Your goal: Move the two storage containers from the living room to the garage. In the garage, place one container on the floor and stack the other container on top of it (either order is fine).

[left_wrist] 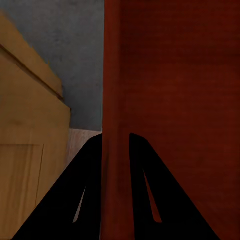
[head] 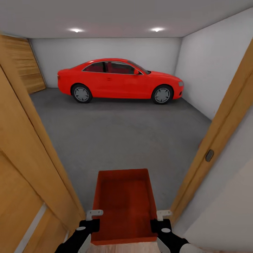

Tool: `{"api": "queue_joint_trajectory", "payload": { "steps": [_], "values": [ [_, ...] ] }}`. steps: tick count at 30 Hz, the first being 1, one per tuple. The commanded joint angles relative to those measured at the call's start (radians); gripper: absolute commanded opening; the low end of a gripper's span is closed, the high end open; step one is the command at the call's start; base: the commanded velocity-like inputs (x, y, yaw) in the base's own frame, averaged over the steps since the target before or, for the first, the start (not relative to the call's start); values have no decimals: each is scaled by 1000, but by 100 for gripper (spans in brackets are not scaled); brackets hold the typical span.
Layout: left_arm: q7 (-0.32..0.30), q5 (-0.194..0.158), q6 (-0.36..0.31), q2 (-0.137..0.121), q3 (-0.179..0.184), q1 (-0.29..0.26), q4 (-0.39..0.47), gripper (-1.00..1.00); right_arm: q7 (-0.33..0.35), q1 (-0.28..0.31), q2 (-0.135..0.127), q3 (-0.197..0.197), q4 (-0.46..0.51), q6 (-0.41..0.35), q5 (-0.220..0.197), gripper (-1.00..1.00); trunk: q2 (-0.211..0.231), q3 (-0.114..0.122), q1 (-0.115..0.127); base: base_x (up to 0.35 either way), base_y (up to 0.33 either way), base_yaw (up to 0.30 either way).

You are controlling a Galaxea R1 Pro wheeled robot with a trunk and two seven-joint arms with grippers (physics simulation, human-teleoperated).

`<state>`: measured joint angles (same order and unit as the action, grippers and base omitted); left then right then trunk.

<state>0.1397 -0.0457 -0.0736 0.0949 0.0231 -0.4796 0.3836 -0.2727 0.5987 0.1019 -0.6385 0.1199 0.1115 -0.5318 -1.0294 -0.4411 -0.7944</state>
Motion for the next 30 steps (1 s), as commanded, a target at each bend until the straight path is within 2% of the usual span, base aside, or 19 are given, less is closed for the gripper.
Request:
{"api": "queue_joint_trajectory", "payload": {
  "steps": [1,30],
  "values": [
    [11,1,-6,-1,17,1,-43,-100,-55,13,-7,71,0,7,-6,-100,-1,-1,-1,322,0,0],
    [11,1,-6,-1,17,1,-43,-100,-54,13,-7,72,0,7,-5,-100,-1,-1,-1,322,0,0]
  ]
}}
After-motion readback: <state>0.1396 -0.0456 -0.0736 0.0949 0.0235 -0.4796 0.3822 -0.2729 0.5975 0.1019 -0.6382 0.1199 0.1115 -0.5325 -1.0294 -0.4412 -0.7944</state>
